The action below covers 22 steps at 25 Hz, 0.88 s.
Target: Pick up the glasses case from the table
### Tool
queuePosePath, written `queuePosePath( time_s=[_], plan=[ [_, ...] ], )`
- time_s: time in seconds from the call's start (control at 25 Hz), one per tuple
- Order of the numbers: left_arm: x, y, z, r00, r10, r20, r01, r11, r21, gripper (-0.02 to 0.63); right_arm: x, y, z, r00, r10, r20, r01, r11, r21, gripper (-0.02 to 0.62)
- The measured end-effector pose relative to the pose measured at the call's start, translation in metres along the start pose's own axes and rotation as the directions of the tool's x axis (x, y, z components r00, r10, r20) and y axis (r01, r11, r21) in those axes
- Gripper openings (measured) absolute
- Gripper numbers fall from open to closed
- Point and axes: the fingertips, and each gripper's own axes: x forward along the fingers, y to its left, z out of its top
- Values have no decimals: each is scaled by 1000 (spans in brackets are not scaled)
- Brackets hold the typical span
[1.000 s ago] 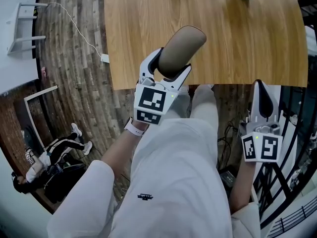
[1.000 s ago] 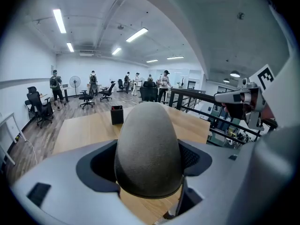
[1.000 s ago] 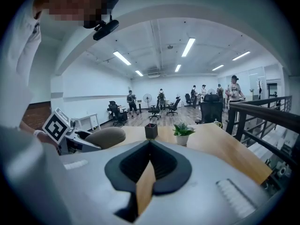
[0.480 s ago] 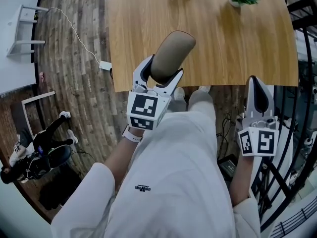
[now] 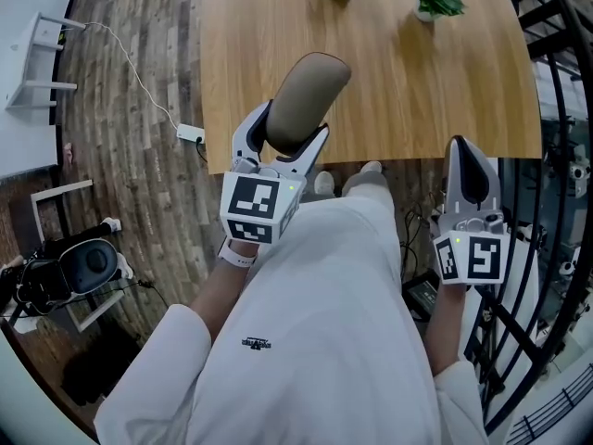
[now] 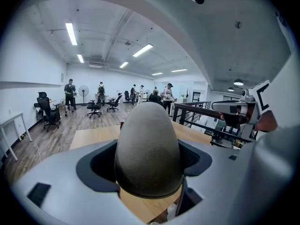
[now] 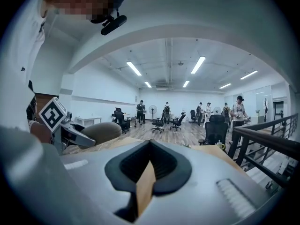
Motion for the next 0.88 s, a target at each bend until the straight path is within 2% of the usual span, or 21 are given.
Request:
queuePosePath(
  time_s=[0.4,0.64,0.88],
  plan=[
    [-12,-9,10,1000,-9,30,8,1000,14,368,-7,11,17,997,57,43,-54,996,-66,11],
    [-18,-7,11,999,-26,41,25,999,28,368,-20,24,12,997,79,22,-77,995,-65,11],
    [-16,-16,13,998,-40,41,39,999,22,368,-24,16,9,998,59,21,-58,997,-49,11]
  ],
)
